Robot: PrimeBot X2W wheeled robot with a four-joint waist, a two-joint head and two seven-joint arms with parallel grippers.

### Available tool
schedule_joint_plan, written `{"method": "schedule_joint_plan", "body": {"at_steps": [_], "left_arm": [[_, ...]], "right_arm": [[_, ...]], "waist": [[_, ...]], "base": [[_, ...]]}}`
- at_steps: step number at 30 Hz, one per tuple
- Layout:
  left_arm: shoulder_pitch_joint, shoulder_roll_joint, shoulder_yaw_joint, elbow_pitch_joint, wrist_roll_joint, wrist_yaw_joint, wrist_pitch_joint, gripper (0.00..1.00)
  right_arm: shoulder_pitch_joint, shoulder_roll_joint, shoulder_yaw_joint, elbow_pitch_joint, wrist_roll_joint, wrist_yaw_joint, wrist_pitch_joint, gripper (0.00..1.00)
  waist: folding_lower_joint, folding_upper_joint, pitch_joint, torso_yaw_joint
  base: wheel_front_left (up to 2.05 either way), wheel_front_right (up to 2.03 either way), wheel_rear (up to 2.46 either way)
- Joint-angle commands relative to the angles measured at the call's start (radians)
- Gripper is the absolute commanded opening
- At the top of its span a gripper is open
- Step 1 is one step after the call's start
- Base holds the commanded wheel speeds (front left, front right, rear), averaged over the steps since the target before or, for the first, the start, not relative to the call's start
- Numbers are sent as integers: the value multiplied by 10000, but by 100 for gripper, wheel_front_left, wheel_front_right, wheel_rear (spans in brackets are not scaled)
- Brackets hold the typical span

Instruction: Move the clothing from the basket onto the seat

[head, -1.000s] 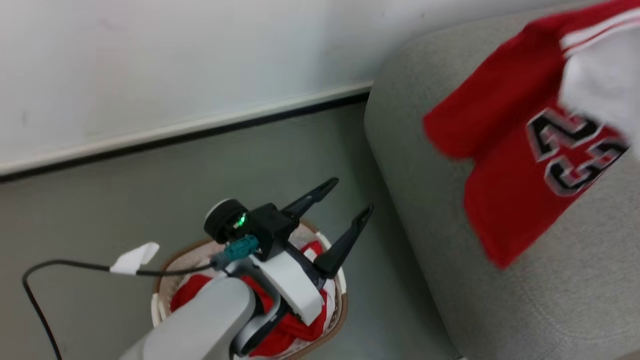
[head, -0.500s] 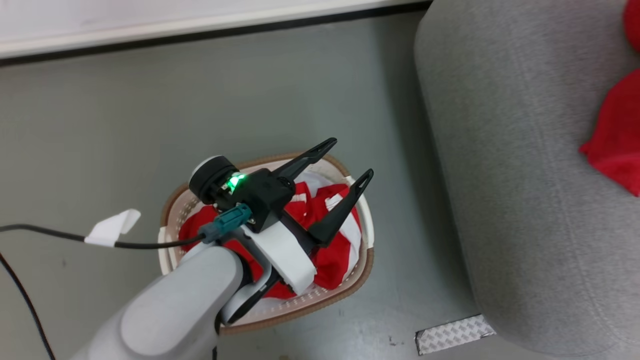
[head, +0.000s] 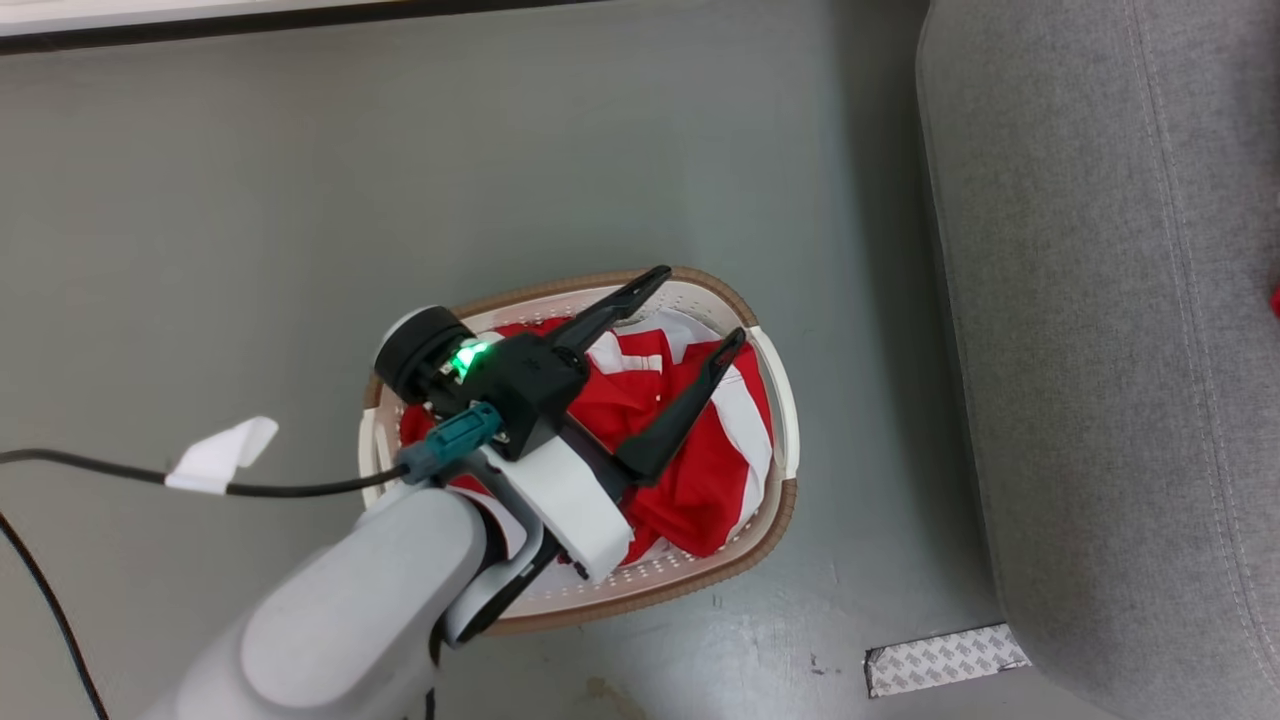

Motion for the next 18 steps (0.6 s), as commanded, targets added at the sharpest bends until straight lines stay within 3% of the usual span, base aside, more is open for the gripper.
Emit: {"method": "schedule_joint_plan", "body": {"at_steps": [1, 7, 8, 9, 10, 18], "left_arm": [[11, 57, 26, 25, -40, 17, -42, 100], [107, 158, 90, 18, -113, 97, -105, 100], [129, 151, 84, 24, -127, 117, -117, 100], [153, 142, 78, 37, -147, 129, -130, 100], [174, 131, 72, 48, -168, 132, -133, 100], [502, 81, 131, 377, -426, 200, -411, 100]], "right_arm": [[59, -141, 53, 140, 164, -25, 166, 0], [222, -279, 921, 920, 771, -25, 1716, 0], [205, -285, 1058, 1030, 830, -25, 1914, 16], [194, -255, 1155, 1114, 913, -25, 2060, 44], [171, -255, 1242, 1146, 989, -25, 2148, 100], [406, -514, 2373, 899, 1268, -25, 3039, 100]], "waist": [[-2, 0, -29, 26], [-2, 0, -178, 24], [-2, 0, -220, 13], [-2, 0, -280, -7], [-2, 0, -339, -24], [-2, 0, -1290, -205]], "base": [[0, 0, 0], [0, 0, 0], [0, 0, 0], [0, 0, 0], [0, 0, 0], [0, 0, 0]]}}
